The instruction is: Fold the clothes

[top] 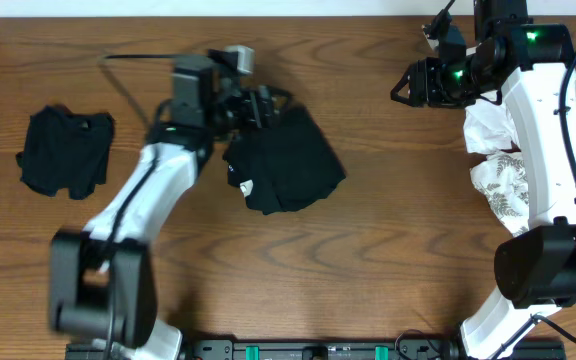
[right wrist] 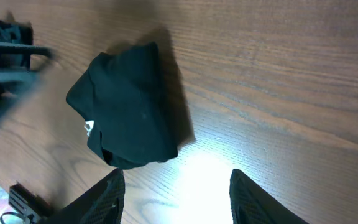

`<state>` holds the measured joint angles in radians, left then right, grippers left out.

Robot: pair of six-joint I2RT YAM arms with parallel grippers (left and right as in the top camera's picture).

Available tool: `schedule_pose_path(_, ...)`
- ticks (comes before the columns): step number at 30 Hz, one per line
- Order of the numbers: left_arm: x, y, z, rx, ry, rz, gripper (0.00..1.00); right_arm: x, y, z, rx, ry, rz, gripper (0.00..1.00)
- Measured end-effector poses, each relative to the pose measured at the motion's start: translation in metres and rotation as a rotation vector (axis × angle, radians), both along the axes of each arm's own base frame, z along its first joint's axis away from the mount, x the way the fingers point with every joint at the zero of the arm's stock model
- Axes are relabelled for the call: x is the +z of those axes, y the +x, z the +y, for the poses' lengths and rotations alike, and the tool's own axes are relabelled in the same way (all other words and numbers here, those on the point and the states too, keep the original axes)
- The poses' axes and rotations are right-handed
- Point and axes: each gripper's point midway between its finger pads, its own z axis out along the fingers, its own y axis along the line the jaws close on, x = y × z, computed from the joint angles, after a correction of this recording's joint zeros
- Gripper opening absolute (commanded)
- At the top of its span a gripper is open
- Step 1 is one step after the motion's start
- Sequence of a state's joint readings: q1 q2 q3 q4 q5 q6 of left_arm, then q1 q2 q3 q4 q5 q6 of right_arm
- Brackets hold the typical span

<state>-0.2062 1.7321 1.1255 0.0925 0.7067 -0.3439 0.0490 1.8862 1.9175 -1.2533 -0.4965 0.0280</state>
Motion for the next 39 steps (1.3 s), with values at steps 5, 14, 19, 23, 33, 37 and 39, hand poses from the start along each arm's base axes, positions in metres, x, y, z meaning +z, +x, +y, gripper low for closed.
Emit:
schedule_pose_path(5,-0.058,-0.009,-0.041,-0.146,-0.122,0.149,0.70,0.000,0.000,0.000,0.003,-0.001,-0.003,0.53)
schedule_pose_path(14,-0.115,-0.041,-0.066,-0.244,-0.159,0.381,0.70,-0.001,0.001,-0.003,0.001,-0.021,-0.006,0.53)
schedule_pose_path(19,-0.116,-0.039,-0.068,-0.250,-0.173,0.398,0.70,-0.002,-0.001,-0.004,0.001,-0.025,0.000,0.54)
schedule_pose_path(23,-0.112,-0.037,-0.069,-0.265,-0.192,0.370,0.70,-0.002,-0.001,-0.003,0.005,-0.027,-0.001,0.53)
schedule_pose_path(33,-0.035,-0.029,-0.052,-0.244,-0.202,0.176,0.79,-0.009,-0.022,0.003,0.186,-0.079,-0.004,0.33)
schedule_pose_path(37,0.028,-0.016,-0.018,-0.169,-0.201,0.010,0.79,-0.011,-0.024,0.022,0.268,-0.089,-0.039,0.14)
schedule_pose_path(39,0.037,-0.012,-0.003,-0.127,-0.193,-0.007,0.79,-0.017,-0.025,0.035,0.308,-0.089,-0.052,0.12)
